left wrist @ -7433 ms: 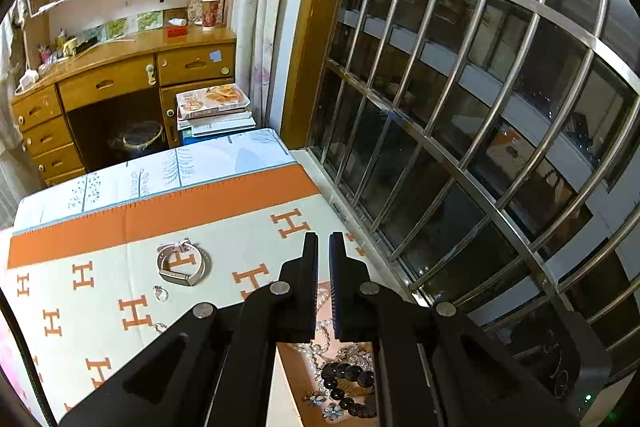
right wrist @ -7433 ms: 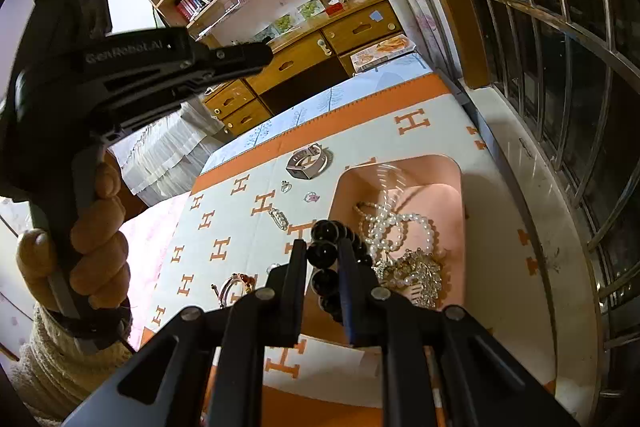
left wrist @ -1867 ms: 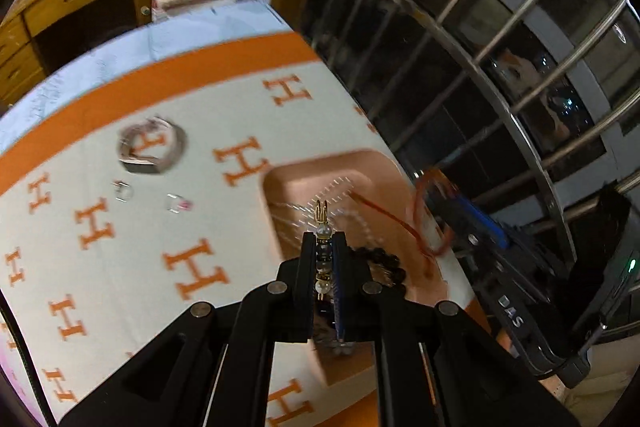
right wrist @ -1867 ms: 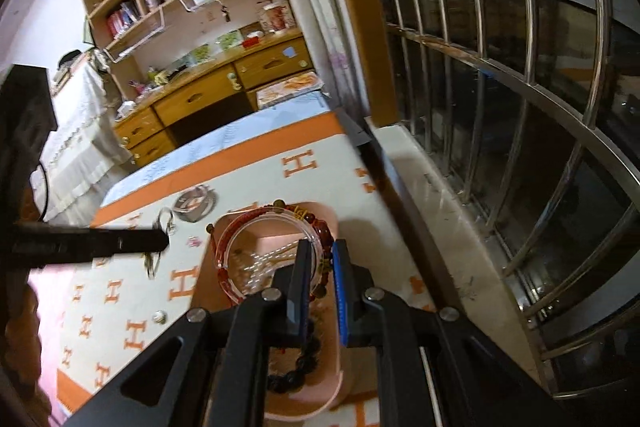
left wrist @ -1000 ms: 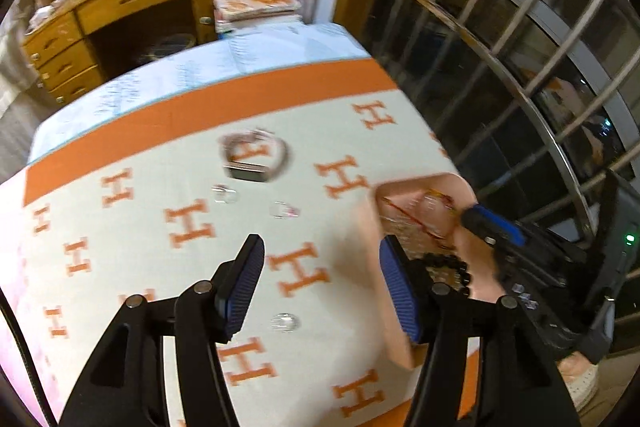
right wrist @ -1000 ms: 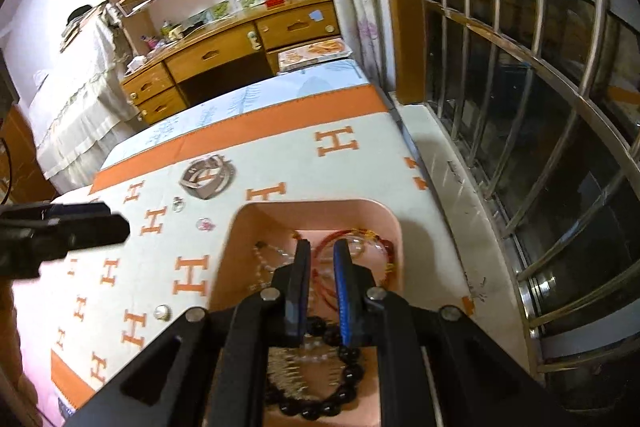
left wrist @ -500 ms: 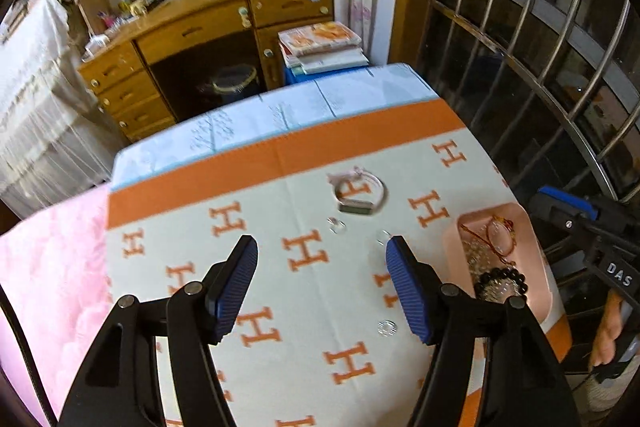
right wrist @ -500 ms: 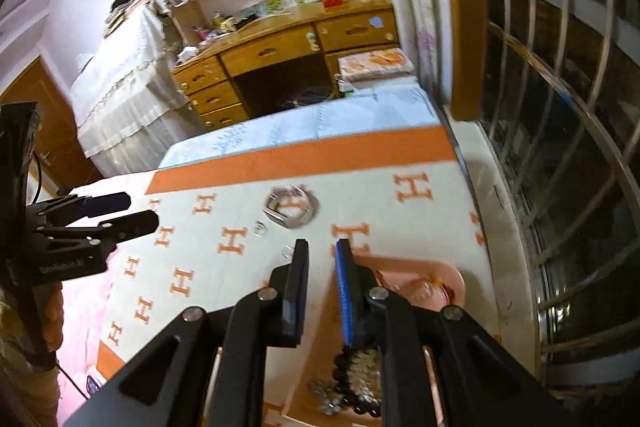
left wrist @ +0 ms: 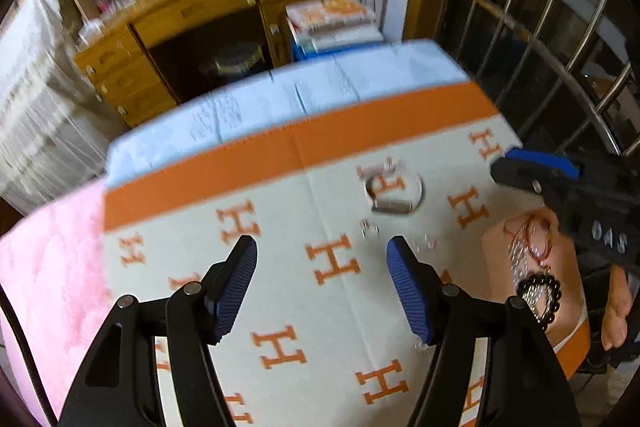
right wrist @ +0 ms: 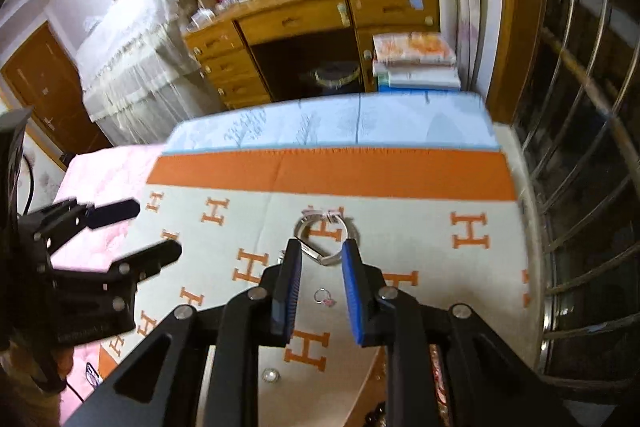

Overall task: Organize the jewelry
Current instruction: 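Reach the right tool to the pink-strap watch and grasp it, then carry the watch into the pink tray and open the right tool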

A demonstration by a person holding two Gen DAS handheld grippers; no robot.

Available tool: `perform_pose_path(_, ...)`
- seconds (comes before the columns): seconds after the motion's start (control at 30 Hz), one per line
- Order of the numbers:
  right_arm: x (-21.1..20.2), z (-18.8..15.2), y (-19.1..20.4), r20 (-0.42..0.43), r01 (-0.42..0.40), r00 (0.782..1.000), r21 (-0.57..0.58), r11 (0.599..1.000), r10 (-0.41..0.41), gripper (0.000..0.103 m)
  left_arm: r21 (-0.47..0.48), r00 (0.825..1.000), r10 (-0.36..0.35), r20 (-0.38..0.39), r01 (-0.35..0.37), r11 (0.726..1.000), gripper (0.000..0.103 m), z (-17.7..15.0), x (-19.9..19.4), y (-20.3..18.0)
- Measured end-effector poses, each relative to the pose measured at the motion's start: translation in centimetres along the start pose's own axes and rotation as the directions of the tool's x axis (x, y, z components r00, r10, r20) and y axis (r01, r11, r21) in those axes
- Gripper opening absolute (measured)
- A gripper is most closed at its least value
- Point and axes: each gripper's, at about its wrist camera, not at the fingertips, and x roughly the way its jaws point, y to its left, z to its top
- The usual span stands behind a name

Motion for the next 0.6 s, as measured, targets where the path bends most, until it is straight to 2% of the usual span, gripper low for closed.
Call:
perform_pose_path(0.1,3.0,0.2,-0.8,-0.056,0.01,0.998,0.021,1.0,-0.009,0.021,-0.009,0.995,-0.066,-0.074,0.065,0.998,0.066,-1.5,2.8,-0.2)
perform_pose_path(0.23,6.8,0.6,-1.5,-0.119,0.032,0.993,0.048,0.998,-0.026,0.021,0.003,0.977,-0.152,-0.153,0.154,0.988,0.066,-4.5,5.5,-2.2)
perform_pose_path(0.43,11.7,0.6,-1.2,-0.185,0.071,0.981,0.054,0.996,-0.059,0.021,0.058,0.958,-0.209,-0.198,0.224,0.973,0.066,-7.6,6.5,-4.8)
perform_pose_path(0.53,13.2,0.3,-1.0,-0.188,0.099,0.978,0.05,0.994,-0.088,0.02,0.085,0.955,-0.217,-0.205,0.238,0.968,0.066,-8.3,6.4,-5.6)
perform_pose_path(0.6,13.2,0.0,-0.9,-0.154,0.118,0.982,0.032,0.993,-0.112,0.005,0.091,0.954,-0.219,-0.205,0.241,0.966,0.066,-8.6,6.3,-6.0)
